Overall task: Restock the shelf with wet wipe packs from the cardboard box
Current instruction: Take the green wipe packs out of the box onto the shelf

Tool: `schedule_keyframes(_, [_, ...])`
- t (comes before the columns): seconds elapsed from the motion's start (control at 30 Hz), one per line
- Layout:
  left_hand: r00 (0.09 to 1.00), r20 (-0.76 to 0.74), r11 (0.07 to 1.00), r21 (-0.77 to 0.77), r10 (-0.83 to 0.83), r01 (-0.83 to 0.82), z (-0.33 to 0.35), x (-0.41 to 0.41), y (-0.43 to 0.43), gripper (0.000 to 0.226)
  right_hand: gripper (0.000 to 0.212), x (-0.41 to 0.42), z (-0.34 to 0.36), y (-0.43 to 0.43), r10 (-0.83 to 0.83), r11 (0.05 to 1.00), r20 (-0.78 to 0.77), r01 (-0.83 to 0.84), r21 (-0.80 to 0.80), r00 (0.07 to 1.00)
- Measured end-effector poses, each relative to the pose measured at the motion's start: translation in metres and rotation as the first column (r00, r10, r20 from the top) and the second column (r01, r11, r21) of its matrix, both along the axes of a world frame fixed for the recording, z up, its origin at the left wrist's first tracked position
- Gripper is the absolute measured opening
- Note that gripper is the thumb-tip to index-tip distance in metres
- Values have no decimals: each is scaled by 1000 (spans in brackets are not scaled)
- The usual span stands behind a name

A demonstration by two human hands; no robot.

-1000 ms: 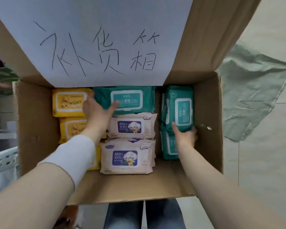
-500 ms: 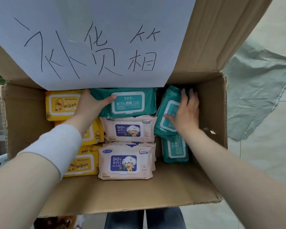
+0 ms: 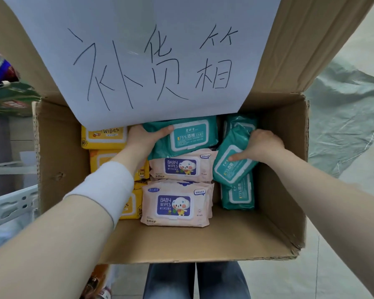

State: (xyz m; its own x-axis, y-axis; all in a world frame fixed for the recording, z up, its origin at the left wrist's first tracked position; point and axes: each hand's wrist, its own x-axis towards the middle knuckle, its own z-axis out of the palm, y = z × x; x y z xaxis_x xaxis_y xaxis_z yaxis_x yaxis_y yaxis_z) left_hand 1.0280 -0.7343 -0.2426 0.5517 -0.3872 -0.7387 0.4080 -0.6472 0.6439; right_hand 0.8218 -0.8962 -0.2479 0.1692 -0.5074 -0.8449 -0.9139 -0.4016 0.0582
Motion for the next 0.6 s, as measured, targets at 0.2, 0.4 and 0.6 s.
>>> schedule_keyframes(0.2, [993,48,995,7,104,-104,12,-21,2,44,59,-29,33,42,-66,969,188,108,-223,980])
schedule_keyframes(0.4, [960,-65,959,-51,274,-277,50,-37,31,25,64,-56,86,78,-40,903,274,152,-401,961])
schedule_keyframes(0.6, [804,-256,821,-62,537,-568,100,-59,93,39,61,-82,146,100,-283,857,474,442,-265,834])
